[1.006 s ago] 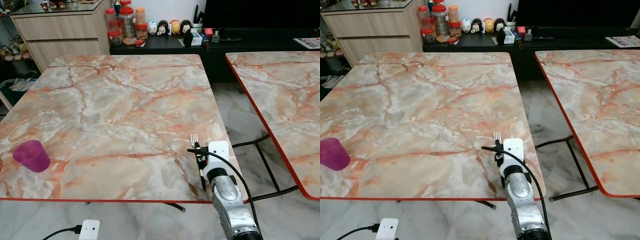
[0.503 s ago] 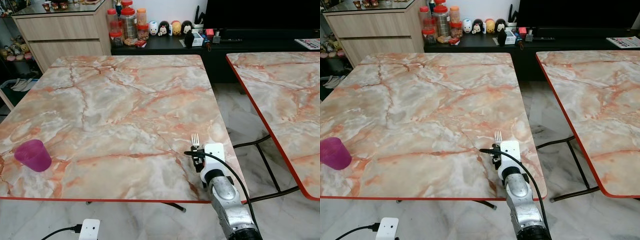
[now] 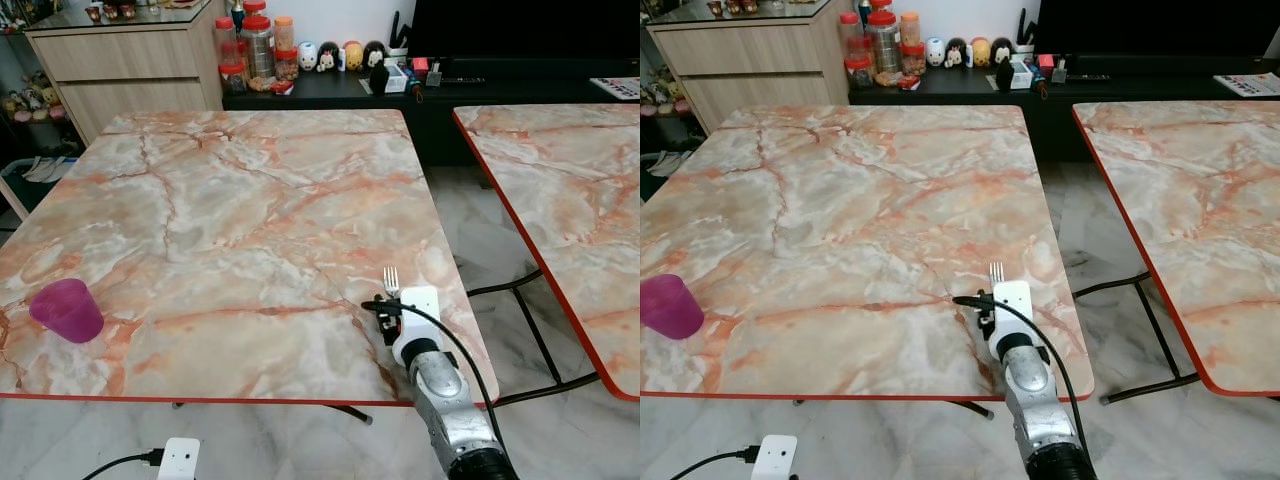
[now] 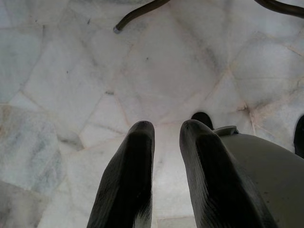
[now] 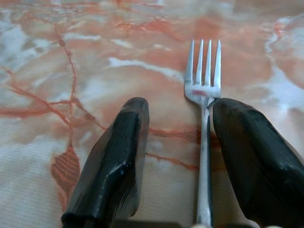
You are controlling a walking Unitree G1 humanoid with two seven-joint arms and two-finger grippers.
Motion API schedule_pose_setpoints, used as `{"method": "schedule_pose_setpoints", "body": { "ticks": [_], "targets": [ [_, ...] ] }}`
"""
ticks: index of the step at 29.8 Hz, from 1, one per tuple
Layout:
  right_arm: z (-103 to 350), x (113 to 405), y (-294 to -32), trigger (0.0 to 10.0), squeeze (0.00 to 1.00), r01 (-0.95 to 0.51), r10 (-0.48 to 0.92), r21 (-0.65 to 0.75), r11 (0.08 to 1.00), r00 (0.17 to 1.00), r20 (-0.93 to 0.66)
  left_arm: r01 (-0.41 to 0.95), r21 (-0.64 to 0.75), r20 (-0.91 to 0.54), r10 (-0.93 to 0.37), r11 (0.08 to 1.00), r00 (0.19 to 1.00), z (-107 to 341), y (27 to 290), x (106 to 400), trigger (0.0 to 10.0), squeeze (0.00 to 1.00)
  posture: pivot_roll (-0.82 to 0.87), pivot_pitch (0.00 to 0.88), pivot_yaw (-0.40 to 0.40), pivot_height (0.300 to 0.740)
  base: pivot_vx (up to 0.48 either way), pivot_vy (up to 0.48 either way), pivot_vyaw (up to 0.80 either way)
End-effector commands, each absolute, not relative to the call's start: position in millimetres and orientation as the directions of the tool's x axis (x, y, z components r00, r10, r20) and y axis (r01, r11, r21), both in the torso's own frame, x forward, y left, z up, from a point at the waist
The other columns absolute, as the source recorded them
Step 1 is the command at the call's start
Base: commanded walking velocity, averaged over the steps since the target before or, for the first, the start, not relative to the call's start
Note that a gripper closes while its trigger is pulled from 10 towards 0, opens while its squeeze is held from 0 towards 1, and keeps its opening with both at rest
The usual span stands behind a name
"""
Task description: Setting the table
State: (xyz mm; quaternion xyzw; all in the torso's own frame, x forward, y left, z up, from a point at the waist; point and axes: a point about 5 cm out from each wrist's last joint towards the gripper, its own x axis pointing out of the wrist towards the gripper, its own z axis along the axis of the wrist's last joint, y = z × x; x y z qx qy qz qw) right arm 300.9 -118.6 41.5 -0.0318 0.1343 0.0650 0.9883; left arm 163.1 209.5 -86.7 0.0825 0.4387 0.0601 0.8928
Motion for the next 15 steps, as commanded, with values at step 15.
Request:
{"method": "schedule_pose_setpoints", "body": {
  "ticks": [15],
  "targets": [
    [37.1,301.2,-116.6,10.0,0.0,-0.114,0.098,-0.04,0.993,0.953,-0.287,-0.029,0.192,-0.798,0.173,0.981,0.577,-89.7,210.3,157.6,10.0,0.0,0.0,0.057,0.014,0.74,0.0,0.0,0.0]
  ]
}}
